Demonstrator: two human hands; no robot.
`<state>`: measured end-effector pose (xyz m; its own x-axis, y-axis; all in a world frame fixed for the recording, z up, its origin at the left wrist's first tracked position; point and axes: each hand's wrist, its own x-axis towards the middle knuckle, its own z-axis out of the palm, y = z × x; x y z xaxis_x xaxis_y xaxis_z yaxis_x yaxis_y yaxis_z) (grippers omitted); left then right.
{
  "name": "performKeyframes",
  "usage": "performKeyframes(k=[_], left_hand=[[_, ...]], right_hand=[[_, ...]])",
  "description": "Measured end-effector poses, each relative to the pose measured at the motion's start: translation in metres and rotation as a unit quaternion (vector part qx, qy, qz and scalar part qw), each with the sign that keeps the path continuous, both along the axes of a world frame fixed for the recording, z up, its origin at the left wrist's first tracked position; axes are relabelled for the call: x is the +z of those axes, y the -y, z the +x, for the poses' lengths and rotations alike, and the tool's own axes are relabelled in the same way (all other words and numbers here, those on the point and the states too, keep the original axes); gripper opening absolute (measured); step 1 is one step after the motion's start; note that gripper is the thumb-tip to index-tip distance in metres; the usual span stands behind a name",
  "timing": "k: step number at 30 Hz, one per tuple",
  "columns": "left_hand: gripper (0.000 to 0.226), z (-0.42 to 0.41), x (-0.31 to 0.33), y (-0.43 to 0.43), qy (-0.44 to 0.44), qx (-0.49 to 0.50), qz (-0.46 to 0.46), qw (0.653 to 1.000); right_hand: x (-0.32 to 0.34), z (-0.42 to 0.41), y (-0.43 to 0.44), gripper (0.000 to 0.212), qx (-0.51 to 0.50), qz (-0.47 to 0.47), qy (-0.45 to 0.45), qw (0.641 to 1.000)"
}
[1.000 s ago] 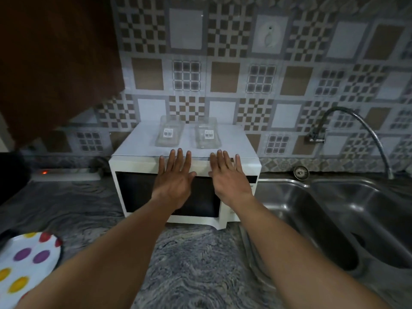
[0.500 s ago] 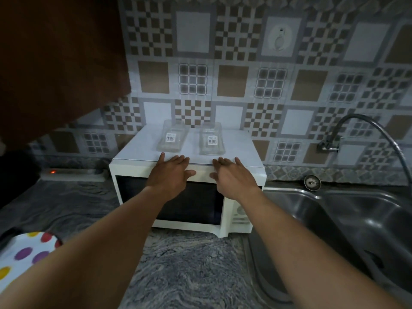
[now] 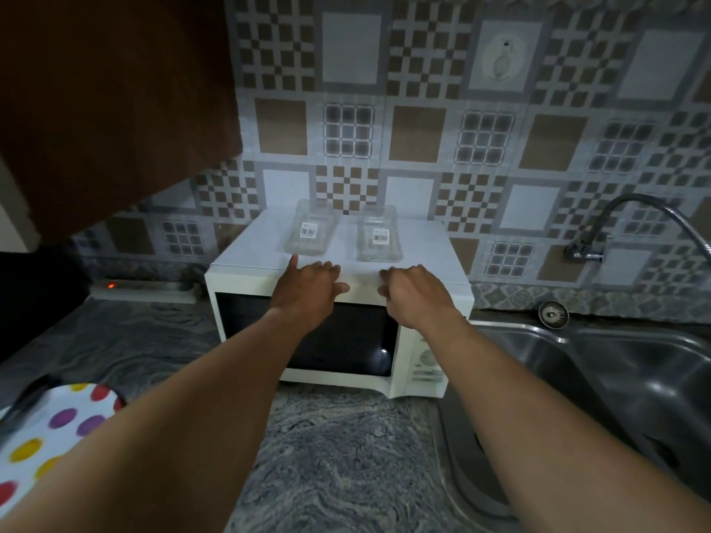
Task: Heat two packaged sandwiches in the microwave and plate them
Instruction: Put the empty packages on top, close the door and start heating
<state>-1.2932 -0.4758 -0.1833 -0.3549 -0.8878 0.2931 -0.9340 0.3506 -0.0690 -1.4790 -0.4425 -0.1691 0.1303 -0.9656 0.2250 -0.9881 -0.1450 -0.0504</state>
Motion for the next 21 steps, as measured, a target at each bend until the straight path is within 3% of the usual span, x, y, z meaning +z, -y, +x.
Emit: performKeyframes(k=[2, 7, 12, 16, 21], left_hand=[[0.044, -0.001, -0.007, -0.002, 0.014, 0.004, -0.018, 1.000], [0.061, -0.010, -0.035, -0.016, -0.003, 0.035, -0.019, 0.999], [0.068, -0.016, -0.080, -0.045, -0.028, 0.003, -0.094, 0.995], [0.068, -0.022, -0.123, -0.075, -0.047, -0.032, -0.053, 0.997], [0.064, -0.032, -0.173, -0.098, -0.079, -0.044, 0.032, 0.995]], right_hand=[[-0.006, 0.002, 0.000, 0.025, 0.011, -0.010, -0.005, 1.000], [-0.031, 0.000, -0.012, 0.062, -0.015, -0.002, -0.029, 0.999], [-0.051, -0.006, -0.038, 0.074, -0.047, -0.049, 0.012, 0.998], [-0.077, -0.009, -0.066, 0.082, -0.105, -0.070, 0.059, 0.990], [-0.121, -0.020, -0.089, 0.088, -0.189, -0.064, 0.181, 0.963]])
